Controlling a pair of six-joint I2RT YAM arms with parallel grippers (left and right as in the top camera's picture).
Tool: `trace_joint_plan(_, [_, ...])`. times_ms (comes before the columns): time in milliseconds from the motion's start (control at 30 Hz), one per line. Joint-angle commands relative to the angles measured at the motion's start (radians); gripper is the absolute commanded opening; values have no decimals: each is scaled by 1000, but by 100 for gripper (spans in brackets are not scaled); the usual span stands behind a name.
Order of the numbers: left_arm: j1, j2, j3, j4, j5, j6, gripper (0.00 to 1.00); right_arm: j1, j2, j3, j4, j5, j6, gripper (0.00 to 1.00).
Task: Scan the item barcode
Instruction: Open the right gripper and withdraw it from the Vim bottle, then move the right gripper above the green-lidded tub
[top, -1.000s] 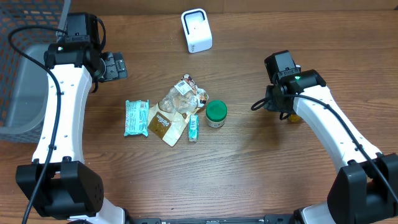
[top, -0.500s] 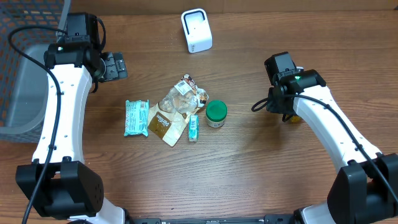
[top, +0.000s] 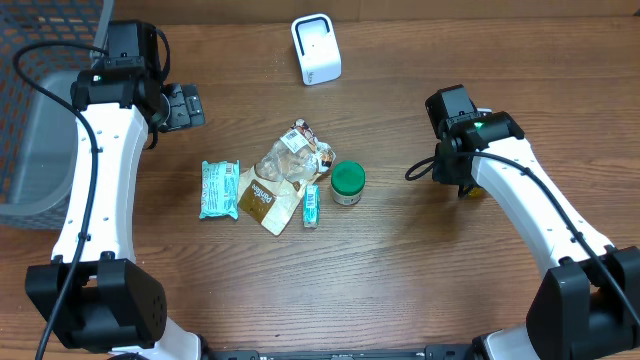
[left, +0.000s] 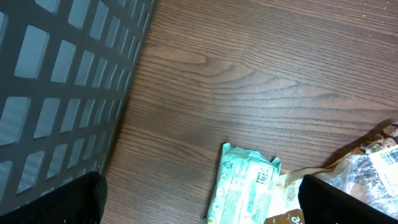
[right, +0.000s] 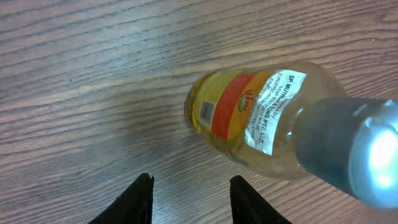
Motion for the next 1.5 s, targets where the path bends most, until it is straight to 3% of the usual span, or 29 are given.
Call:
trace_joint_plan(0, [0,-7,18,1,-6,2,100,-4,-21,-6,-2,19,8,37])
trace_joint_plan(267, [0,-7,18,1,-6,2,100,-3,-21,-6,-6,-12,37,40])
trace_joint_plan(467, [0,-7,18,1,-6,2,100,-2,-21,-6,16,-309,57,55])
trace_joint_plan(700, [0,-7,18,1,-6,2,100,2,-21,-6,118,-607,57,61])
trace_joint_plan(900, [0,-7,18,1,-6,2,100,65,-21,-6,194,-607,58,100])
trace_joint_plan(1467, [0,-7,18,1,-6,2,100,185,-21,-6,233,-386,109,100])
